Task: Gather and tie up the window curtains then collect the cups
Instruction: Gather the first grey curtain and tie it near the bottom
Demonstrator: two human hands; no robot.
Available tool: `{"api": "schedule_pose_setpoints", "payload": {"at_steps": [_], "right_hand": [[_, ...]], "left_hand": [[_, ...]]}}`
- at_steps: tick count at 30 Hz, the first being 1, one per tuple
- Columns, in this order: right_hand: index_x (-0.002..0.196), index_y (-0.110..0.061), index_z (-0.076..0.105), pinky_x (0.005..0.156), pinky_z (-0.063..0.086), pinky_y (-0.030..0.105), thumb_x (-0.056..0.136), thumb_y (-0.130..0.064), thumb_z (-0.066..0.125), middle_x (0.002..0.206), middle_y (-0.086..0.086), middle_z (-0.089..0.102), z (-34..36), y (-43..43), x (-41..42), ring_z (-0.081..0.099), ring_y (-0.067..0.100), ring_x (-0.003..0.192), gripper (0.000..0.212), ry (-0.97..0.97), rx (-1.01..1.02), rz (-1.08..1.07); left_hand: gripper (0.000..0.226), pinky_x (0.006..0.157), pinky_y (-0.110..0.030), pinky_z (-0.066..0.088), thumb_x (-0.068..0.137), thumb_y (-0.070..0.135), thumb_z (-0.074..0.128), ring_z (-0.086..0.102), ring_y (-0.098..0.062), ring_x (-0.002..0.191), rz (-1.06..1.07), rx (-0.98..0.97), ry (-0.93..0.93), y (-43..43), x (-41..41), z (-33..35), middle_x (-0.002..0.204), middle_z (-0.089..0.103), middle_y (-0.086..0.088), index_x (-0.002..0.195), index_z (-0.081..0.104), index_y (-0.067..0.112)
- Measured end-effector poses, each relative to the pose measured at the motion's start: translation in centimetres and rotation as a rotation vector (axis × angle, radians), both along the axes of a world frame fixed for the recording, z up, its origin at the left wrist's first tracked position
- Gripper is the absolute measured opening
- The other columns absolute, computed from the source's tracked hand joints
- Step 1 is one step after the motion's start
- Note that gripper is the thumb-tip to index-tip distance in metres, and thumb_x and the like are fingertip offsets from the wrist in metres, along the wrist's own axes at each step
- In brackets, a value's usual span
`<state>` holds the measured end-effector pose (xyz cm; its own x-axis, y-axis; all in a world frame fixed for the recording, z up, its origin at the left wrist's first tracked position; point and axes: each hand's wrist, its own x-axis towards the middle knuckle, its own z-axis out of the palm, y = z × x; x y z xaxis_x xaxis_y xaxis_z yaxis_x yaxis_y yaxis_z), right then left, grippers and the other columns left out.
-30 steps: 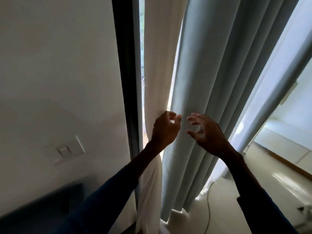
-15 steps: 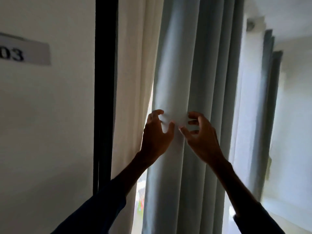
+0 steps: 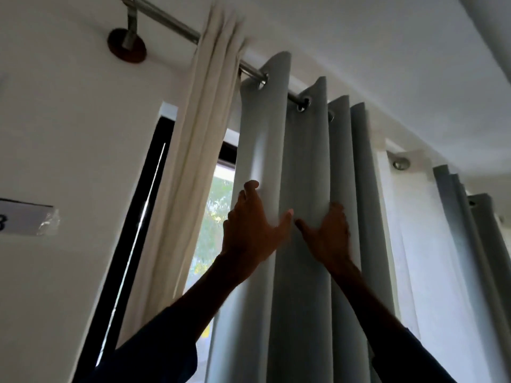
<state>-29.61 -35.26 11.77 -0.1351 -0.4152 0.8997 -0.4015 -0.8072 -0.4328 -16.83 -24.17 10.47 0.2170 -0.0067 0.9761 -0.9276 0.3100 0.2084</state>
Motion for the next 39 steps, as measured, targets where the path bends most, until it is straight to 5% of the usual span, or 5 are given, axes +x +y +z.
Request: {"api": "schedule_pose_setpoints", "payload": {"at_steps": [8, 19, 30, 36, 39], "right_hand": [[0.093, -0.004, 0.064, 0.068, 0.044, 0.034, 0.097, -0.008, 0.053, 0.081, 0.006, 0.060, 2.4, -5.8, 1.1, 0.061, 0.028, 0.079, 0.011, 0.119, -0.267, -0.025], [0.117, -0.009, 0.066, 0.074, 0.057, 0.045, 0.094, -0.039, 0.064, 0.090, 0.015, 0.067, 5.1, -21.3, -13.4, 0.068, 0.035, 0.084, 0.038, -0.075, 0.045, -0.088], [0.080, 0.007, 0.060, 0.069, 0.038, 0.040, 0.095, -0.029, 0.057, 0.077, 0.026, 0.058, 3.6, -15.3, -9.0, 0.062, 0.044, 0.079, 0.039, 0.002, -0.234, -0.065], [0.112, 0.012, 0.060, 0.087, 0.029, 0.038, 0.098, -0.019, 0.060, 0.112, 0.032, 0.062, 9.4, -11.3, -7.3, 0.058, 0.045, 0.107, 0.034, -0.087, -0.278, -0.055], [0.088, 0.018, 0.063, 0.075, 0.043, 0.044, 0.087, -0.009, 0.055, 0.089, 0.037, 0.063, 10.7, -9.9, -6.2, 0.062, 0.052, 0.084, 0.029, -0.048, -0.368, -0.098]], "left_hand": [[0.040, 0.086, -0.041, 0.051, 0.088, 0.014, 0.055, 0.062, -0.039, 0.108, 0.356, 0.168, 0.070, -4.9, -3.1, 6.2, 0.117, 0.062, -0.016, 0.127, 0.051, 0.010], [0.008, 0.072, -0.038, 0.052, 0.081, 0.010, 0.054, 0.065, -0.042, 0.094, -0.185, 0.321, -0.197, -15.8, -16.1, 10.6, 0.095, 0.064, -0.022, 0.073, 0.055, 0.008], [0.011, 0.067, -0.032, 0.046, 0.082, 0.015, 0.062, 0.068, -0.035, 0.090, 0.101, 0.178, -0.116, -11.8, -7.9, 8.8, 0.091, 0.066, -0.012, 0.091, 0.055, 0.014], [0.089, 0.064, -0.039, 0.052, 0.074, -0.003, 0.057, 0.064, -0.032, 0.074, 0.159, 0.021, -0.269, -9.3, -5.9, 11.7, 0.081, 0.066, -0.010, 0.151, 0.018, 0.019], [0.074, 0.068, -0.036, 0.050, 0.071, 0.001, 0.057, 0.062, -0.027, 0.081, 0.230, 0.091, -0.354, -9.0, -3.4, 11.4, 0.091, 0.063, -0.003, 0.138, 0.045, 0.030]]}}
